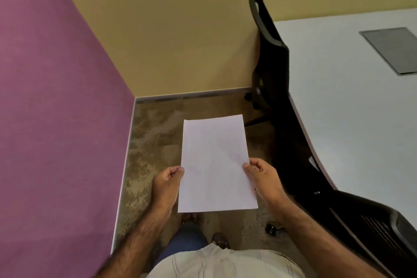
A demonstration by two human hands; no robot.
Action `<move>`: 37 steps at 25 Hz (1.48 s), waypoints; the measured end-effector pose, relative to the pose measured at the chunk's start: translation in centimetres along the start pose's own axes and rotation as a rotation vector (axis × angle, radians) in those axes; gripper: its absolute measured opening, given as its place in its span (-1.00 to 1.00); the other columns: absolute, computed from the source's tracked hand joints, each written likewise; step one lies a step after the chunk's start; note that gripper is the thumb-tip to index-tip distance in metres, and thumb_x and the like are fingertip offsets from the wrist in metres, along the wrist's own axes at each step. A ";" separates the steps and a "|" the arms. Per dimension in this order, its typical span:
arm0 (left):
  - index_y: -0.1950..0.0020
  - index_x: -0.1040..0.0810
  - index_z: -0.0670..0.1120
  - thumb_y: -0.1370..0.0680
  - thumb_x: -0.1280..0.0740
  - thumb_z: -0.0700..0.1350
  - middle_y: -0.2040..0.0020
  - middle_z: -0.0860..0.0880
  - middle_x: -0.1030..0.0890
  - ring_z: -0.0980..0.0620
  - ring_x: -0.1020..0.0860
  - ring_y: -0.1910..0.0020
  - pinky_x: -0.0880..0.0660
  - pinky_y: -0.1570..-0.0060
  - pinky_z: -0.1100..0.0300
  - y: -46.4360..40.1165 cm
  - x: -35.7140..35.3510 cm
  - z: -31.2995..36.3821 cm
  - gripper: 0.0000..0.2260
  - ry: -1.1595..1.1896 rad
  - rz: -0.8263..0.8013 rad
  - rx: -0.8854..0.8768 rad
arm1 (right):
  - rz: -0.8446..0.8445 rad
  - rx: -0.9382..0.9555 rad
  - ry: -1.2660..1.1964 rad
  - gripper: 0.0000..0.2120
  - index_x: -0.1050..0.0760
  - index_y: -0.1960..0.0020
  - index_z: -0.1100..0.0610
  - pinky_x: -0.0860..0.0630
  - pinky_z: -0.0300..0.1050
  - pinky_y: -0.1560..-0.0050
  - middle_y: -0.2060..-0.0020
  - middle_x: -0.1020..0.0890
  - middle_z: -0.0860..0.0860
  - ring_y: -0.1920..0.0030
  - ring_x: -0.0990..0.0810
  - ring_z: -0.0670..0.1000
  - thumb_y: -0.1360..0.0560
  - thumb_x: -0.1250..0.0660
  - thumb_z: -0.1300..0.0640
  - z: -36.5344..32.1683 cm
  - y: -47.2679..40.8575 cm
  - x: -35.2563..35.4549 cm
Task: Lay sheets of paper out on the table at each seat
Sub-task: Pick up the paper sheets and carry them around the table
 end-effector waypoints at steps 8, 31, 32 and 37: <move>-0.05 -0.67 0.01 -0.65 -0.39 -0.02 0.05 0.06 -0.74 0.04 -0.71 0.08 -0.60 0.22 0.24 -13.3 -7.7 8.2 -0.91 -0.125 -0.272 -0.107 | 0.257 -0.008 -0.109 -0.81 -0.63 -0.24 0.03 -0.75 0.16 -0.14 -0.09 -0.77 -0.04 -0.04 -0.81 0.02 -0.69 -0.37 -0.02 -4.6 -6.6 1.7; -0.02 -0.69 0.09 -0.63 -0.41 0.02 0.09 0.21 -0.73 0.17 -0.73 0.13 -0.62 0.29 0.32 -15.1 -41.2 27.7 -0.93 -0.332 -0.958 -0.362 | 0.937 -0.016 -0.612 -0.82 -0.67 -0.25 0.02 -0.69 0.07 -0.20 -0.06 -0.82 0.01 -0.10 -0.80 0.09 -0.65 -0.45 0.08 -7.4 -7.8 21.8; -0.02 -0.69 0.09 -0.62 -0.42 0.02 0.08 0.20 -0.74 0.17 -0.73 0.13 -0.62 0.30 0.33 -15.0 -42.4 28.6 -0.93 -0.334 -0.969 -0.366 | 0.949 -0.009 -0.620 -0.83 -0.67 -0.24 0.01 -0.69 0.06 -0.20 -0.06 -0.82 0.00 -0.09 -0.80 0.08 -0.65 -0.45 0.08 -7.9 -7.9 22.7; -0.07 -0.72 0.03 -0.60 -0.44 0.01 0.05 0.11 -0.76 0.15 -0.74 0.10 -0.62 0.23 0.33 -15.0 -47.9 32.9 -0.89 -0.332 -1.031 -0.371 | 1.009 0.009 -0.646 -0.82 -0.66 -0.25 -0.02 -0.68 0.00 -0.10 -0.04 -0.82 -0.07 -0.03 -0.80 0.00 -0.65 -0.45 0.06 -10.3 -9.2 26.0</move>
Point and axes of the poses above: each hand's wrist, its own y-axis away from the middle knuckle, its own x-axis out of the back of the hand, z = x × y, the point moved 10 cm from there along -y, towards the middle knuckle
